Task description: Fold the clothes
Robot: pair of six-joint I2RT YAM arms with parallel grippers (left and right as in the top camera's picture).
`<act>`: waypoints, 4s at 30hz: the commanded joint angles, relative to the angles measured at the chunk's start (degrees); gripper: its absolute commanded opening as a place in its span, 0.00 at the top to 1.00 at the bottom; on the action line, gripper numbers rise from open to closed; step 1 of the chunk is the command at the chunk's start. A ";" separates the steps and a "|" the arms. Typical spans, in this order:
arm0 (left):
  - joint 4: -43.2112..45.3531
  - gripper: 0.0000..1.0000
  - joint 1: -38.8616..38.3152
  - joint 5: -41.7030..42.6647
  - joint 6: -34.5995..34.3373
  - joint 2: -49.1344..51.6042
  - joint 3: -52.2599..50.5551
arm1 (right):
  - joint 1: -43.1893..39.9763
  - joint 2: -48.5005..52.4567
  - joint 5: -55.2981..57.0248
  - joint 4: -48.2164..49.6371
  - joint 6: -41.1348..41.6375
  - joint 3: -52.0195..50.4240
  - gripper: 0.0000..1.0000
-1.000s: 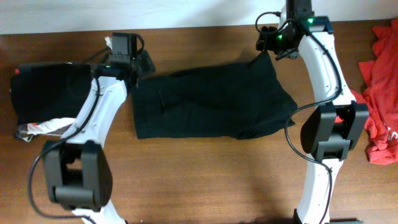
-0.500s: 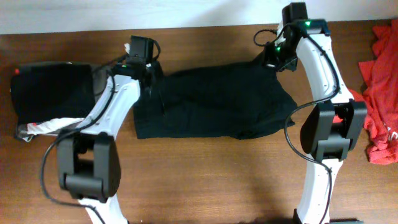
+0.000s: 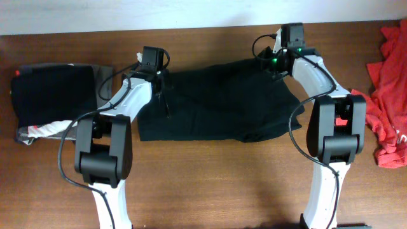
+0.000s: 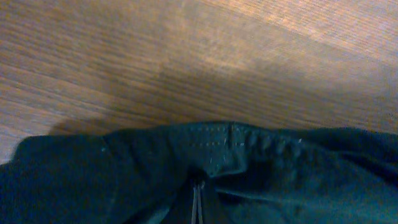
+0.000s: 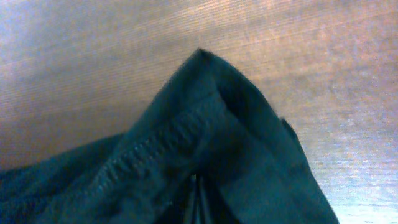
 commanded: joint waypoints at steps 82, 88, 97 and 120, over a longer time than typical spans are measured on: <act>-3.76 1.00 -10.38 20.09 7.72 9.38 15.78 | -3.21 -15.47 -4.28 -16.90 -5.16 -17.29 0.96; 4.15 1.00 -11.02 19.91 7.69 14.95 15.78 | -3.26 -9.53 2.36 -20.26 -5.16 -17.29 0.96; 6.34 1.00 -10.78 18.23 7.76 15.41 16.06 | -3.19 -8.28 4.00 -35.54 -1.97 -20.31 0.96; 5.07 0.99 -10.67 17.84 14.45 0.02 16.00 | -1.31 -30.01 3.43 -33.70 -2.56 -24.28 0.96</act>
